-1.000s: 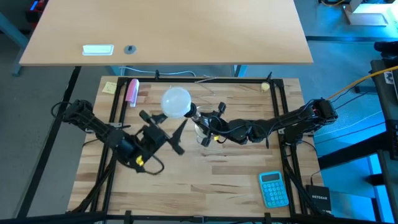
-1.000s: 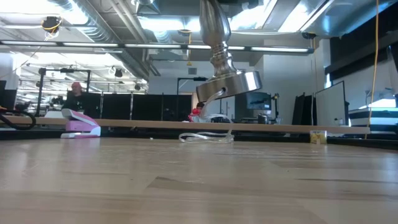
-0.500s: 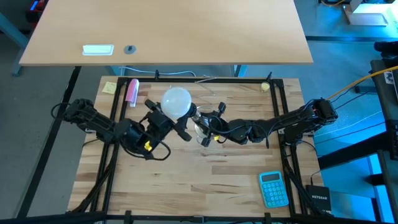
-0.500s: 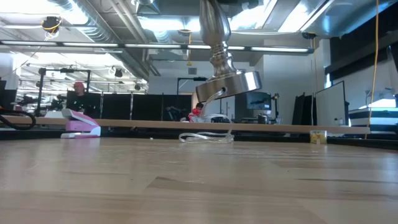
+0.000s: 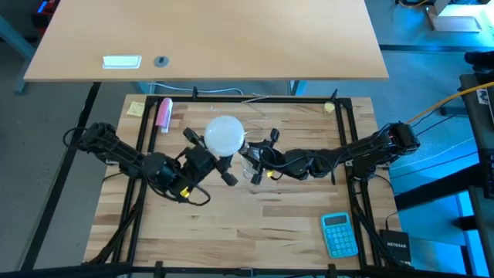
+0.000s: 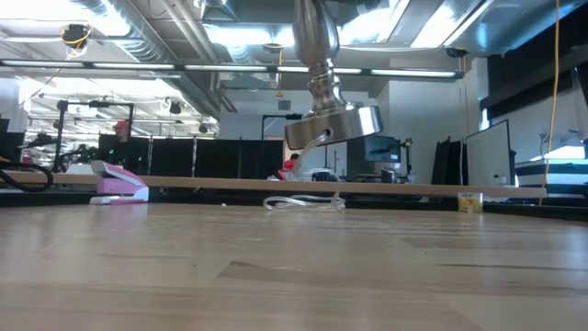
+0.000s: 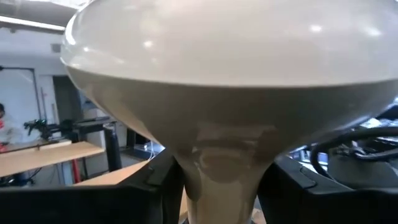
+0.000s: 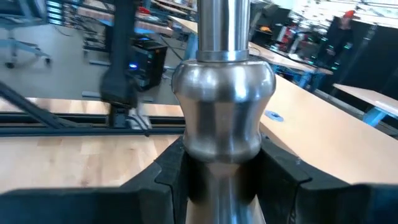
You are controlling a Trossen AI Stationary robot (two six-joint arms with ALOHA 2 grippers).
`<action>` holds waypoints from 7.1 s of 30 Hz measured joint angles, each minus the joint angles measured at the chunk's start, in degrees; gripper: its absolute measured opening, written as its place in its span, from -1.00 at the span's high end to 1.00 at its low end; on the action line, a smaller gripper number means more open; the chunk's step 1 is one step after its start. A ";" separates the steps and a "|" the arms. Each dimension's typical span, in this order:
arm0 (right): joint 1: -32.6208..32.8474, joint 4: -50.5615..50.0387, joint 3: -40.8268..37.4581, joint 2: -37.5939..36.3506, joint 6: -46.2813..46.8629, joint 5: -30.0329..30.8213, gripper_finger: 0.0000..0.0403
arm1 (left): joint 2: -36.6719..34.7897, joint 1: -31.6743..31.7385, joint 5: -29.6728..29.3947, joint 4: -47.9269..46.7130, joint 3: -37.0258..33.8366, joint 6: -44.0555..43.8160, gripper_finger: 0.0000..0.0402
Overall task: Screw lightbulb
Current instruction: Insert the light bulb into the lamp
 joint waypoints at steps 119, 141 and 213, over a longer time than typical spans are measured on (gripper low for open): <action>5.65 11.46 -14.84 -5.14 8.19 -6.30 0.32 | -4.53 -4.68 9.08 -28.08 -3.67 -28.61 -0.59; 5.61 12.22 -14.84 -5.14 8.17 -6.25 0.32 | -4.14 6.30 22.49 -19.96 -3.65 -28.42 -0.59; 5.65 9.23 -11.50 -4.76 8.56 -8.58 0.32 | -5.33 5.92 28.43 -29.02 -2.86 -24.76 0.39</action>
